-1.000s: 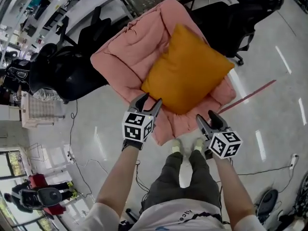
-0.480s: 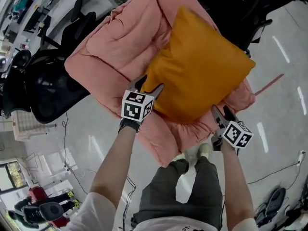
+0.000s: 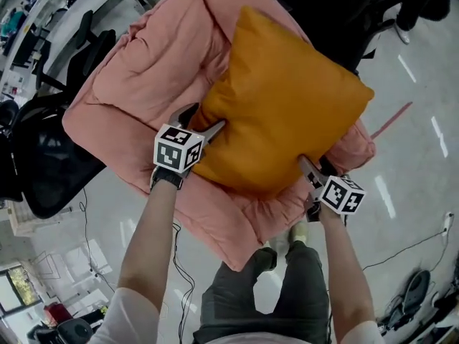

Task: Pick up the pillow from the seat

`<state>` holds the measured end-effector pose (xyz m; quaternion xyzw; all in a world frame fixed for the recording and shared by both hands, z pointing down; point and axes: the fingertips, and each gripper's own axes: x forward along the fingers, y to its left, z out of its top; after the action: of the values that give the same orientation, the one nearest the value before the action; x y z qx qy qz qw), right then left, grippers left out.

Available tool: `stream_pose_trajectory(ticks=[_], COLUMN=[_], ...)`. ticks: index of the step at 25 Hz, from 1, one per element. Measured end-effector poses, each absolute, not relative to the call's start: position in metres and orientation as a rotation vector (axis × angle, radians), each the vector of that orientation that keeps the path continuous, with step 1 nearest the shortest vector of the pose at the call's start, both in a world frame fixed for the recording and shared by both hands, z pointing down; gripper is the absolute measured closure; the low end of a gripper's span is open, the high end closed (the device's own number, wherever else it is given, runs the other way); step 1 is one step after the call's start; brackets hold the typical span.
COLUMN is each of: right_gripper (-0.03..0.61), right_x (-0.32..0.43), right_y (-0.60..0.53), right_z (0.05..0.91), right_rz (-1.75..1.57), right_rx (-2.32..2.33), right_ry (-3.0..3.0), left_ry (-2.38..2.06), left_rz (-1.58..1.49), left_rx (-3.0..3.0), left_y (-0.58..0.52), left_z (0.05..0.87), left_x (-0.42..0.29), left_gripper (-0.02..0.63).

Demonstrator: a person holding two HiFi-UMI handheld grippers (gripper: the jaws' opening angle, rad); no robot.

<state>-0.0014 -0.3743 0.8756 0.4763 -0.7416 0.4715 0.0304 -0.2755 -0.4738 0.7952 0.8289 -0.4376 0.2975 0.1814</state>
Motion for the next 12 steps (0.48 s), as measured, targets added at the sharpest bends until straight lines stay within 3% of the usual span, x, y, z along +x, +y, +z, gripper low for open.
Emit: stream_pose_trajectory(ticks=[5,12], right_gripper=[0.227,0.365], right_x=[-0.001,-0.007], right_y=[-0.384,-0.381], right_z=[0.881,0.87], right_rz=[1.449,1.388], right_rx=[1.433,1.389], right_ry=[-2.29,-2.288], left_ry=[-1.177,-1.203], left_rz=[0.876,0.909], left_rx=[2.337,2.304], left_y=[-0.483,-0.47], left_z=[0.809,0.802], left_x=[-0.263,-0.254], left_gripper=[0.275,0.505])
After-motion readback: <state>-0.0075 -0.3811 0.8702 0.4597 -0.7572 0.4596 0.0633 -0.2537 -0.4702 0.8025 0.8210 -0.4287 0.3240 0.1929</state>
